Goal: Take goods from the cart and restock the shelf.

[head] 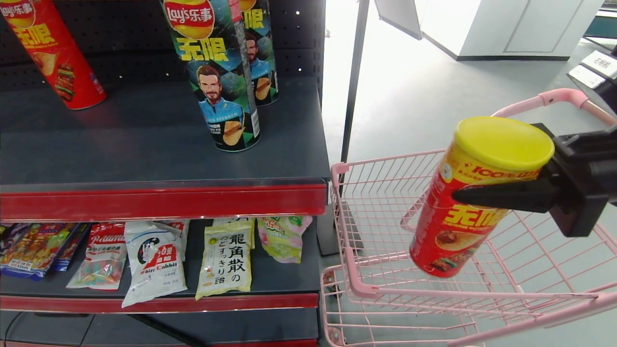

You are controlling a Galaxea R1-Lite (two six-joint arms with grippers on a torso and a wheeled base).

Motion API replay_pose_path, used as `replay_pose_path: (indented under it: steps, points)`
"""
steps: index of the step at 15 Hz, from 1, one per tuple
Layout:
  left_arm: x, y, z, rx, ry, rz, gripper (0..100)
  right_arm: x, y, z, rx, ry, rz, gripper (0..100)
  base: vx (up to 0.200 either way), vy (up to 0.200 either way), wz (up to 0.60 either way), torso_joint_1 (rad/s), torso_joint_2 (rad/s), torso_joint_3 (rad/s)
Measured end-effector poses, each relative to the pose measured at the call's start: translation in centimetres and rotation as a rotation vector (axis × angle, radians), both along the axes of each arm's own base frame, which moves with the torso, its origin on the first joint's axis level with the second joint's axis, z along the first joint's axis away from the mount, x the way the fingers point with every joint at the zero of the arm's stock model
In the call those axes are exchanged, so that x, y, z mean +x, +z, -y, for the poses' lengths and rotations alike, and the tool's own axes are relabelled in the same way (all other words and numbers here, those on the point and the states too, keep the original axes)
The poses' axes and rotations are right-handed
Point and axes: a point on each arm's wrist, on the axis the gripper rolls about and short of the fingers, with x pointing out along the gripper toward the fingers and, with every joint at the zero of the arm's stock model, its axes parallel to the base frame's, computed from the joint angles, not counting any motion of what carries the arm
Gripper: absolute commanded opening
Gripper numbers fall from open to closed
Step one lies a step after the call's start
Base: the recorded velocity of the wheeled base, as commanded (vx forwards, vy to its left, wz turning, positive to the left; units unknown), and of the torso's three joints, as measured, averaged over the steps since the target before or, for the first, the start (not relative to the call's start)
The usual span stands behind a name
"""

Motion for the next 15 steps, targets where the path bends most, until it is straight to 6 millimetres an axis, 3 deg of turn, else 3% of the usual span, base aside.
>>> replay_pose_path:
  steps: [6, 15]
  points:
    - [0.0, 0.0, 0.0, 0.000, 0.000, 0.000, 100, -2.1, -0.3, -2.1, -0.015, 0.020, 0.011, 0, 0.000, 0.000, 0.00, 0.000, 0.00, 0.000]
    - [0.0, 0.0, 0.0, 0.000, 0.001, 0.000, 100, -1.9, -2.6, -4.4, -0.052, 0.063, -0.029, 0, 0.000, 0.000, 0.00, 0.000, 0.00, 0.000]
